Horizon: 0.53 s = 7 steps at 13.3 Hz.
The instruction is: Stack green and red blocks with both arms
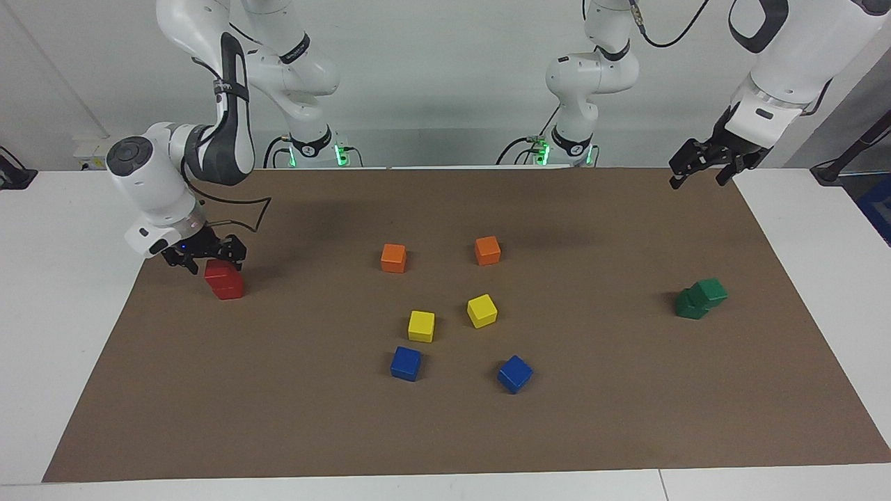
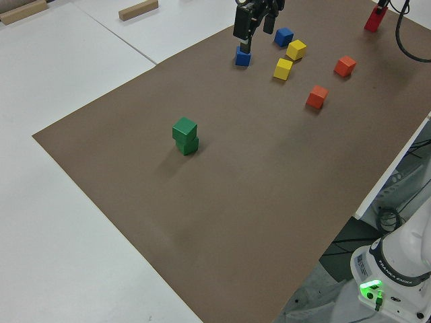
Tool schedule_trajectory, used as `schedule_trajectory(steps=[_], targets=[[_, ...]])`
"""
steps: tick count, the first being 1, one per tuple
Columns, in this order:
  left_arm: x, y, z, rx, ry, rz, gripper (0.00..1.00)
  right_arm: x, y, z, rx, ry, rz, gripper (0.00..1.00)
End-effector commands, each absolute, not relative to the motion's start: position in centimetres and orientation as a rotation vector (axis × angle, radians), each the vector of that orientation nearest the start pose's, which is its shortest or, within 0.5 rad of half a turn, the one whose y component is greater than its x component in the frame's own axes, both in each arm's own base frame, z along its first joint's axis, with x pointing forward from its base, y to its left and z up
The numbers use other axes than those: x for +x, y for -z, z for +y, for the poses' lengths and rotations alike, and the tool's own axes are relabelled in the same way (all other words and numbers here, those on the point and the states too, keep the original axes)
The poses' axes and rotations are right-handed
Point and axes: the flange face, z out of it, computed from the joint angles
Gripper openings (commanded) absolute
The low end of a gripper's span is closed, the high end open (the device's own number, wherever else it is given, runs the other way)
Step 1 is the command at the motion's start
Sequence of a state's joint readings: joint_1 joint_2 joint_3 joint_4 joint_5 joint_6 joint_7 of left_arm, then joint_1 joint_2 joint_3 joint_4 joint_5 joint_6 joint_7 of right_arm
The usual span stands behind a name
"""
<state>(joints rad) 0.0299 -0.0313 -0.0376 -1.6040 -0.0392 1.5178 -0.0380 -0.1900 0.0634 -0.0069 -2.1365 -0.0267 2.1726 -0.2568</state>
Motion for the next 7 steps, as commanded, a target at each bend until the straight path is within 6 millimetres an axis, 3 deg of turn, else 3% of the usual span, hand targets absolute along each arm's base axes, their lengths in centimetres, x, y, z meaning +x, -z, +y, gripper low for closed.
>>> schedule_trajectory(steps=[1, 4, 7], targets=[[53.0, -62.8, -1.1, -3.160, -0.083, -0.042, 1.00, 54.0, -43.5, -9.8, -3.153, -0.048, -0.067, 0.99], [53.1, -62.8, -1.2, -3.160, -0.081, -0.040, 1.00, 53.0, -50.8, -6.5, -3.164, 0.030, -0.126, 0.99], [53.1, -62.9, -1.2, -3.162, -0.079, -0.040, 1.00, 51.1, -57.5, -5.7, -3.159, -0.039, -0.123, 0.99]])
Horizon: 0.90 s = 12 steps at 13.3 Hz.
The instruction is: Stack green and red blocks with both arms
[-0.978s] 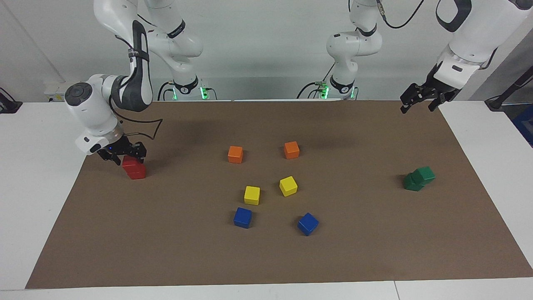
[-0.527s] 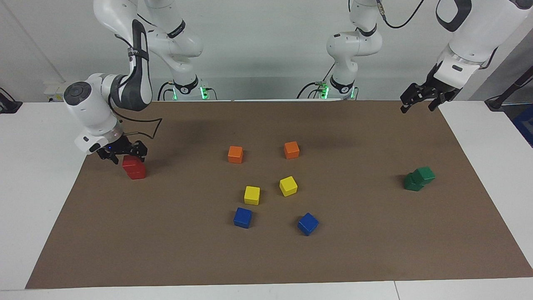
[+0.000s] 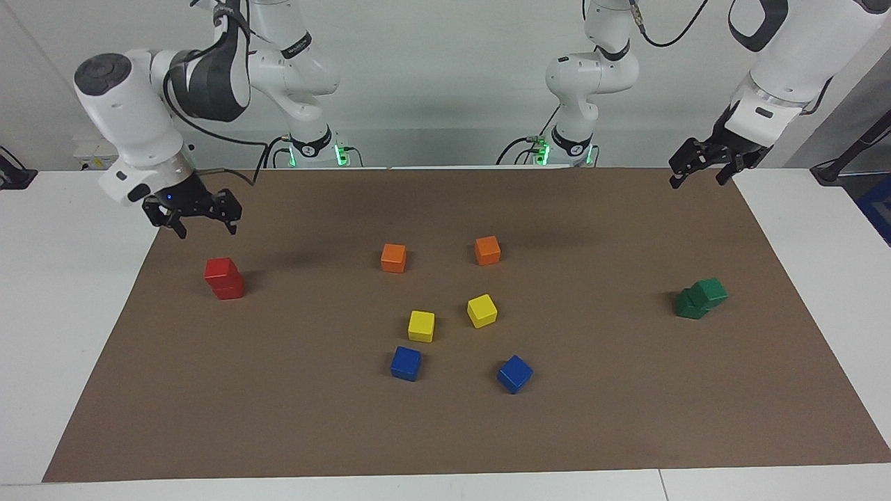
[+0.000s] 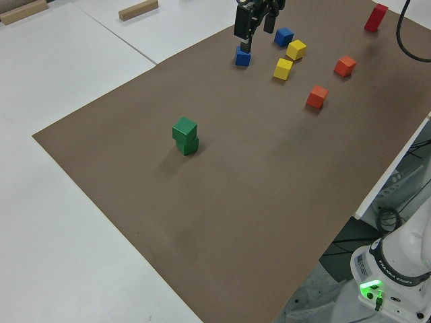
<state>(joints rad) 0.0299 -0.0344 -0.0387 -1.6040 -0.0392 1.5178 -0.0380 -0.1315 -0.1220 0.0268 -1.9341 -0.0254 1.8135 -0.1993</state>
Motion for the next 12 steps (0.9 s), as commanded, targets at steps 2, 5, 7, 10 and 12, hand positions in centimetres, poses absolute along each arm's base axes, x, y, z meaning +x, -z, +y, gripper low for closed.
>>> schedule_trajectory(steps=[2, 5, 7, 10, 12], targets=[[53.1, -62.9, -1.2, -3.162, -0.079, -0.040, 1.00, 51.2, -61.0, -5.7, -3.158, -0.065, -0.071, 0.99], [53.0, -62.9, -1.2, -3.162, -0.079, -0.040, 1.00, 51.9, -61.5, -5.8, -3.158, -0.072, -0.034, 0.98], [53.0, -62.9, -1.2, -3.162, -0.079, -0.040, 1.00, 52.1, -61.1, -5.7, -3.157, -0.078, 0.019, 0.97], [53.0, -62.8, -1.2, -3.162, -0.081, -0.040, 1.00, 52.6, -60.8, -5.6, -3.156, -0.080, 0.017, 0.96], [53.0, -62.8, -1.2, -3.162, -0.081, -0.040, 1.00, 52.8, -60.8, -5.0, -3.149, -0.076, 0.019, 0.96]])
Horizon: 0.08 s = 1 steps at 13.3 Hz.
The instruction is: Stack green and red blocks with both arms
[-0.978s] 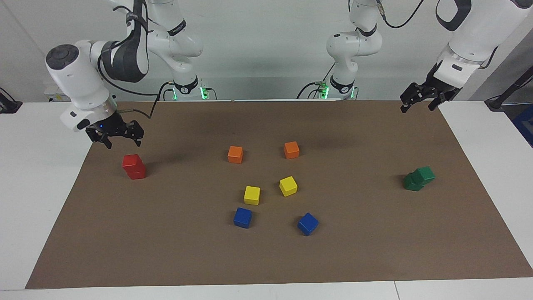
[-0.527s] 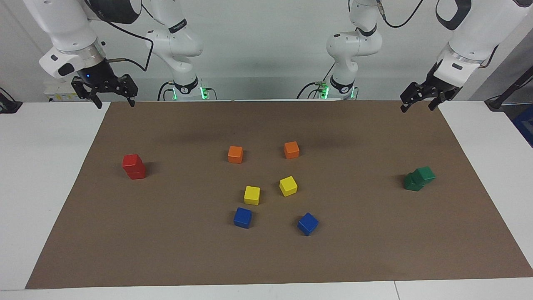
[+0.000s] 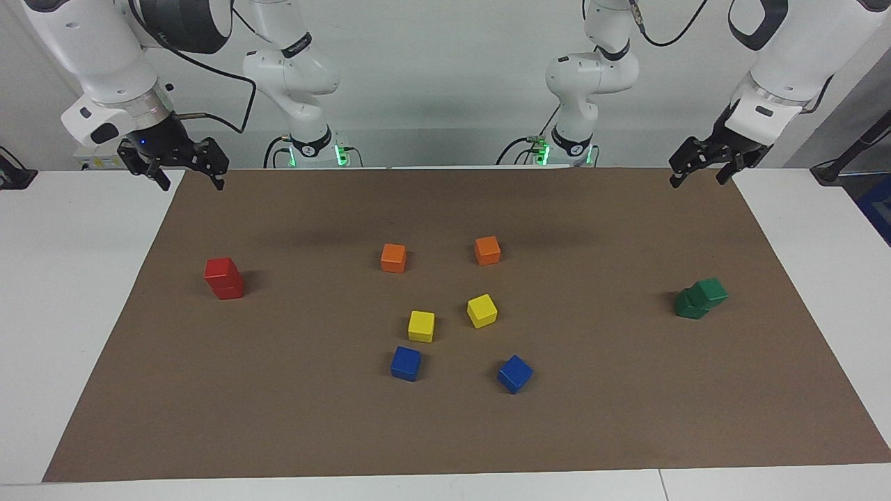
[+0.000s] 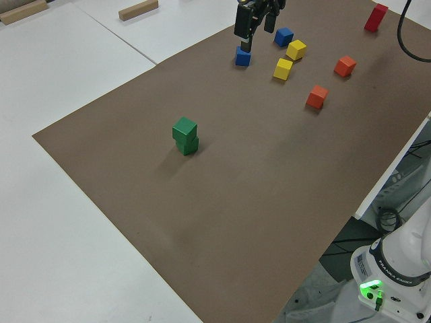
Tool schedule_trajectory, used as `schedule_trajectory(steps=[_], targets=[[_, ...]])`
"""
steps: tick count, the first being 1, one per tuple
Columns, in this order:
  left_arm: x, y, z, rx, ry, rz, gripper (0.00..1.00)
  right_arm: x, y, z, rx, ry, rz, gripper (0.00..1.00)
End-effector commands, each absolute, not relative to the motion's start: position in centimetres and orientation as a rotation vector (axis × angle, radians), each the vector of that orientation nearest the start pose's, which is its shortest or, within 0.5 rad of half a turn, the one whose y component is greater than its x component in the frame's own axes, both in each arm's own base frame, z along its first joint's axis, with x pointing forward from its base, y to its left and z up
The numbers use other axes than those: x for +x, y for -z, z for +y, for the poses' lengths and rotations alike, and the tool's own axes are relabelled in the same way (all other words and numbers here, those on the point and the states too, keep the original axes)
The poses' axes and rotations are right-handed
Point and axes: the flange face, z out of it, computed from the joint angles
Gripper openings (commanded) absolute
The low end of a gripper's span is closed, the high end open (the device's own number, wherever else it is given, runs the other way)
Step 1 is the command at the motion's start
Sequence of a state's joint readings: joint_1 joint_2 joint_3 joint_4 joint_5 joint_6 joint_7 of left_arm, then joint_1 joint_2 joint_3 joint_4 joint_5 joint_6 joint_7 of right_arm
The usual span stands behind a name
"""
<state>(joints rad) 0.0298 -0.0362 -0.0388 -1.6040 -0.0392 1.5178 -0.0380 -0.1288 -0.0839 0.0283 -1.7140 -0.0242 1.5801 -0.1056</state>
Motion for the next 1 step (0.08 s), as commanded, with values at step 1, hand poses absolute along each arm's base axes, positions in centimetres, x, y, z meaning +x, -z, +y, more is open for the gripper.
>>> schedule_trajectory(steps=[1], targets=[[52.98, -62.98, -1.22, -3.162, -0.079, -0.040, 1.00, 52.76, -60.76, -5.06, -3.148, -0.079, 0.026, 0.96]])
